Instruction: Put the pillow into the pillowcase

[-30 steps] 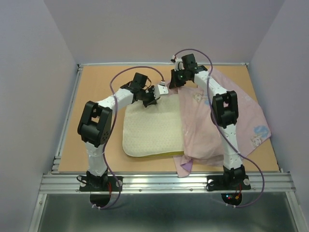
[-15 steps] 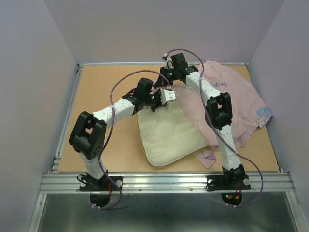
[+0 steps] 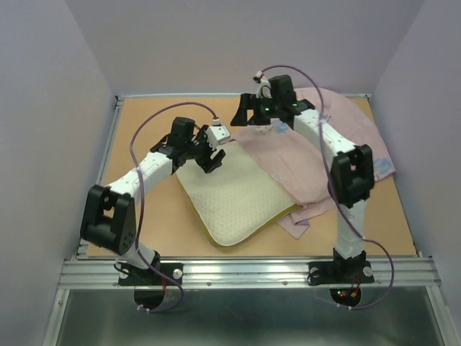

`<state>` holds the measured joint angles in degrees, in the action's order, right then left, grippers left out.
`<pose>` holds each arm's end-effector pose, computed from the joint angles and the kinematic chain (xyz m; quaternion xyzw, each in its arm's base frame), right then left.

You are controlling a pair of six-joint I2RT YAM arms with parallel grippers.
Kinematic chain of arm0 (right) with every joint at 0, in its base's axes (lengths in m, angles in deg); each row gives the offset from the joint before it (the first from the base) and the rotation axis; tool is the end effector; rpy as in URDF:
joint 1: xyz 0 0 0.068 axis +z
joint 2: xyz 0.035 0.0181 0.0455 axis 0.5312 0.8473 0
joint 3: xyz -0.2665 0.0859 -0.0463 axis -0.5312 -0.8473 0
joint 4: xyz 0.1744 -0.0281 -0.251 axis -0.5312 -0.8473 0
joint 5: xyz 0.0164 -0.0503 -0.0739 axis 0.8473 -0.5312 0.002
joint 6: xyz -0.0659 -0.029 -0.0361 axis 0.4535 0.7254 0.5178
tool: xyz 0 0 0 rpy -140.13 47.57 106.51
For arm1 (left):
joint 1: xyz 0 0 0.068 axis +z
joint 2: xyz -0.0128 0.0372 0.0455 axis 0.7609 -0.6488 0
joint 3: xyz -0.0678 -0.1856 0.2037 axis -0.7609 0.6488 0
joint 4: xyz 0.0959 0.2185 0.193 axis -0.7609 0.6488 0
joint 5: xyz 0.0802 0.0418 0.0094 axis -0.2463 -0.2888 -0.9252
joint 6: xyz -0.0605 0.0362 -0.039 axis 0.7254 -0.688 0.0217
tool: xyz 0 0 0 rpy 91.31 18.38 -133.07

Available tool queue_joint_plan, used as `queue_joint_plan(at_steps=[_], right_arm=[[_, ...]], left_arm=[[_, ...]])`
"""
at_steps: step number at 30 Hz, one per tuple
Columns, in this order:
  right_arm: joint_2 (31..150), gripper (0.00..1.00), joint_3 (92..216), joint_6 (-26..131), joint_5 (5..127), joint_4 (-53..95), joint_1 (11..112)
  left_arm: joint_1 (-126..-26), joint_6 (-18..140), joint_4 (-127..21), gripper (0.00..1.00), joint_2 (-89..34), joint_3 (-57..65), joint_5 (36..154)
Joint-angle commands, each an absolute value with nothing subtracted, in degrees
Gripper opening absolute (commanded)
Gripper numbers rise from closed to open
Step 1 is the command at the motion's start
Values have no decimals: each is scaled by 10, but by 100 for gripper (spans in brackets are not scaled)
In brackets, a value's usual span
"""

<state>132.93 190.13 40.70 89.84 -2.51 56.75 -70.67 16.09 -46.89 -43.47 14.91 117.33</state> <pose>0.5115 0.2744 0.2675 -0.1667 0.8481 0.3847 0.3240 0.3801 -0.1849 0.2209 0.4994 0.7000 -0.1835 0.4764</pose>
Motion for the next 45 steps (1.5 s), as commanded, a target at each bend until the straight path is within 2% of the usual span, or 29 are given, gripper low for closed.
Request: queue_joint_plan(at_steps=[1, 2, 3, 5, 7, 11, 14, 20, 23, 24, 28, 29, 30, 31, 33, 35, 36, 38, 40, 42, 45], right_arm=[[1114, 100, 1772, 483, 855, 0, 497], [1083, 100, 1747, 494, 847, -17, 480], [1024, 99, 1721, 520, 836, -27, 475], [942, 97, 1638, 575, 797, -60, 469], [910, 94, 1571, 590, 748, -94, 467], [886, 94, 1527, 646, 677, -232, 451], [880, 95, 1516, 677, 640, -276, 424], [923, 95, 1485, 747, 559, -356, 404], [961, 93, 1456, 773, 552, -302, 371], [1001, 92, 1456, 783, 556, -278, 361], [1126, 89, 1525, 787, 578, -200, 345], [1152, 89, 1582, 781, 584, -189, 346], [1174, 88, 1613, 774, 599, -167, 346], [1222, 87, 1692, 753, 612, -161, 347], [1271, 87, 1772, 733, 621, -160, 347], [1326, 87, 1877, 717, 615, -159, 346], [1338, 88, 1905, 717, 614, -159, 347], [1340, 88, 1932, 710, 614, -160, 346], [1288, 89, 1899, 718, 656, -161, 345], [1181, 90, 1829, 739, 699, -160, 345], [1038, 91, 1654, 778, 732, -177, 345]], left_arm=[[-771, 118, -386, 86, -308, 149, 1178], [-791, 118, -374, 87, -287, 155, 1146], [-819, 123, -349, 99, -279, 160, 1130], [-893, 152, -334, 99, -263, 182, 1099], [-971, 192, -340, 99, -258, 206, 1063], [-1092, 261, -359, 99, -272, 228, 1005], [-1175, 291, -374, 99, -312, 236, 944], [-1190, 343, -404, 99, -459, 210, 808], [-1155, 362, -418, 86, -505, 179, 809], [-1128, 366, -422, 76, -518, 169, 811], [-1080, 375, -412, 56, -576, 110, 824], [-1061, 378, -411, 51, -583, 98, 832], [-1055, 379, -412, 39, -595, 79, 838], [-1051, 373, -413, 33, -604, 71, 843], [-1050, 365, -417, 21, -611, 45, 860], [-1047, 359, -414, 5, -621, 11, 902], [-1043, 359, -405, 0, -624, -2, 921], [-1032, 369, -397, 0, -630, -28, 976], [-1011, 376, -391, 0, -635, -60, 1013], [-994, 387, -387, 0, -640, -88, 1058], [-962, 390, -382, 0, -640, -108, 1091]])
